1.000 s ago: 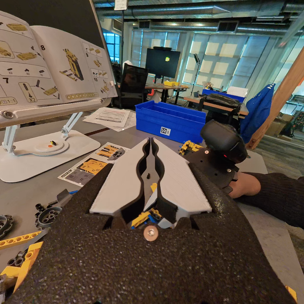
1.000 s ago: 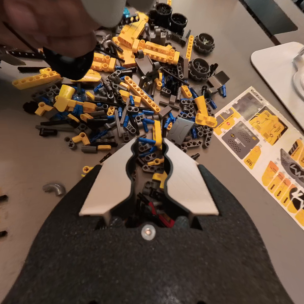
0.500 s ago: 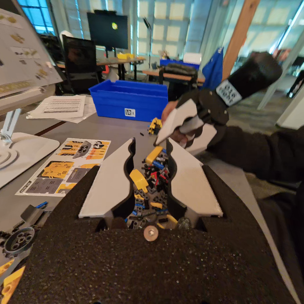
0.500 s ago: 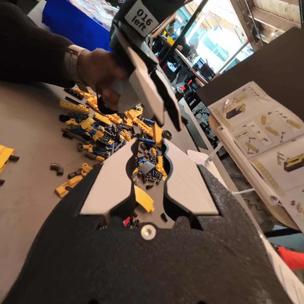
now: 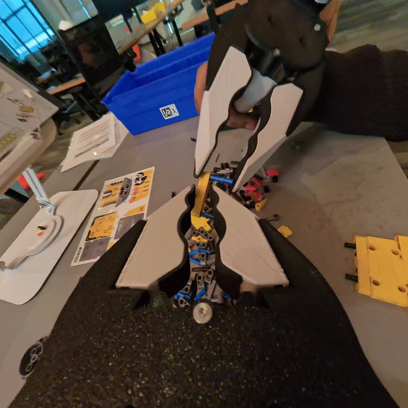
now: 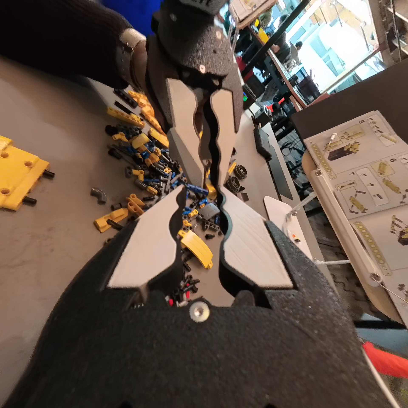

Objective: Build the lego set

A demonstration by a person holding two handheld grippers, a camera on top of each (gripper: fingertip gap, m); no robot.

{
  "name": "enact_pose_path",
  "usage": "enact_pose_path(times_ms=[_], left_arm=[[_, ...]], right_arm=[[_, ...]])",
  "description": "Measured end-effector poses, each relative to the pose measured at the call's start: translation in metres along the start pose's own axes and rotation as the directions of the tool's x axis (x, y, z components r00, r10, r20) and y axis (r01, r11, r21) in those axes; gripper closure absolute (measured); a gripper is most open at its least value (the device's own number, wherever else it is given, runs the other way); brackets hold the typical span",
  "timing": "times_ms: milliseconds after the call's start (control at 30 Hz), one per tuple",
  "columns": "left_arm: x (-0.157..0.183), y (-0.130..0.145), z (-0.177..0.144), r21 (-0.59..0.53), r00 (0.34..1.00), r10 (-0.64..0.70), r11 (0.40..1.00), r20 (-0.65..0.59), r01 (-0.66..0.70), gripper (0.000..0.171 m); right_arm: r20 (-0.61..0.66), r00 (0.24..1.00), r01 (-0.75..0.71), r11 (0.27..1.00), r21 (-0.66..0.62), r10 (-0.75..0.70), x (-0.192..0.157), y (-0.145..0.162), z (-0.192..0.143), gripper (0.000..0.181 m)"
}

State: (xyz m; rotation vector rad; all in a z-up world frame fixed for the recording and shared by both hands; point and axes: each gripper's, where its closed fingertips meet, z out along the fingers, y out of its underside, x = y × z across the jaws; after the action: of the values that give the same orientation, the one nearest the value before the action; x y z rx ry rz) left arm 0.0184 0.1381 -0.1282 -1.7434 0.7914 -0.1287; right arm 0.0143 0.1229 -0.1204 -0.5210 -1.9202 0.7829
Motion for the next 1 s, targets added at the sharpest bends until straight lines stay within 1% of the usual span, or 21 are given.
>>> enact_pose_path(times_ms=[67, 100, 133, 200, 300, 367, 467, 533, 667, 733, 767, 833, 900, 1000], left_arm=[[0.002, -0.005, -0.001, 0.02, 1.0, -0.02, 1.0, -0.016, 0.02, 0.161], [0.002, -0.007, -0.002, 0.032, 0.999, -0.033, 0.999, -0.02, 0.033, 0.162], [0.002, -0.012, -0.005, 0.056, 0.998, -0.05, 0.997, -0.028, 0.052, 0.162], [-0.003, -0.024, -0.011, 0.121, 0.997, -0.078, 0.989, -0.017, 0.08, 0.164], [-0.01, -0.036, -0.017, 0.201, 0.995, -0.093, 0.976, 0.018, 0.088, 0.165], [-0.014, -0.042, -0.019, 0.24, 0.994, -0.104, 0.966, 0.041, 0.091, 0.165], [-0.019, -0.049, -0.023, 0.294, 0.99, -0.11, 0.952, 0.086, 0.08, 0.165], [-0.019, -0.053, -0.026, 0.321, 0.989, -0.117, 0.943, 0.085, 0.084, 0.165], [-0.013, -0.06, -0.03, 0.366, 0.99, -0.137, 0.922, 0.016, 0.122, 0.165], [-0.006, -0.066, -0.032, 0.39, 0.99, -0.138, 0.91, -0.039, 0.142, 0.165], [-0.002, -0.07, -0.034, 0.407, 0.987, -0.141, 0.899, -0.074, 0.159, 0.165], [0.005, -0.077, -0.036, 0.434, 0.984, -0.139, 0.883, -0.115, 0.175, 0.165], [0.007, -0.082, -0.039, 0.462, 0.985, -0.135, 0.87, -0.111, 0.171, 0.165], [0.006, -0.087, -0.042, 0.486, 0.984, -0.138, 0.856, -0.111, 0.175, 0.165]], right_arm=[[0.008, 1.0, -0.028, 0.998, 0.047, 0.028, 0.001, -0.007, -0.003, 0.155], [0.002, 0.999, -0.039, 0.996, 0.079, 0.039, 0.003, -0.012, -0.005, 0.165], [-0.009, 0.999, -0.048, 0.993, 0.112, 0.049, 0.006, -0.016, -0.008, 0.168], [-0.039, 0.996, -0.074, 0.982, 0.172, 0.082, 0.013, -0.023, -0.013, 0.166], [-0.049, 0.98, -0.172, 0.946, 0.273, 0.193, 0.024, -0.033, -0.02, 0.161], [-0.036, 0.958, -0.255, 0.901, 0.35, 0.285, 0.034, -0.039, -0.027, 0.157], [0.053, 0.902, -0.402, 0.788, 0.467, 0.428, 0.044, -0.048, -0.038, 0.157], [0.107, 0.879, -0.455, 0.748, 0.484, 0.465, 0.044, -0.049, -0.039, 0.157], [0.123, 0.892, -0.439, 0.768, 0.466, 0.435, 0.035, -0.05, -0.033, 0.157], [0.15, 0.888, -0.451, 0.761, 0.467, 0.434, 0.031, -0.052, -0.03, 0.156], [0.171, 0.88, -0.467, 0.744, 0.478, 0.443, 0.03, -0.055, -0.03, 0.151], [0.239, 0.855, -0.513, 0.689, 0.512, 0.459, 0.028, -0.063, -0.035, 0.15], [0.307, 0.828, -0.557, 0.629, 0.542, 0.469, 0.028, -0.07, -0.041, 0.15], [0.363, 0.802, -0.595, 0.58, 0.557, 0.475, 0.027, -0.076, -0.045, 0.149]])
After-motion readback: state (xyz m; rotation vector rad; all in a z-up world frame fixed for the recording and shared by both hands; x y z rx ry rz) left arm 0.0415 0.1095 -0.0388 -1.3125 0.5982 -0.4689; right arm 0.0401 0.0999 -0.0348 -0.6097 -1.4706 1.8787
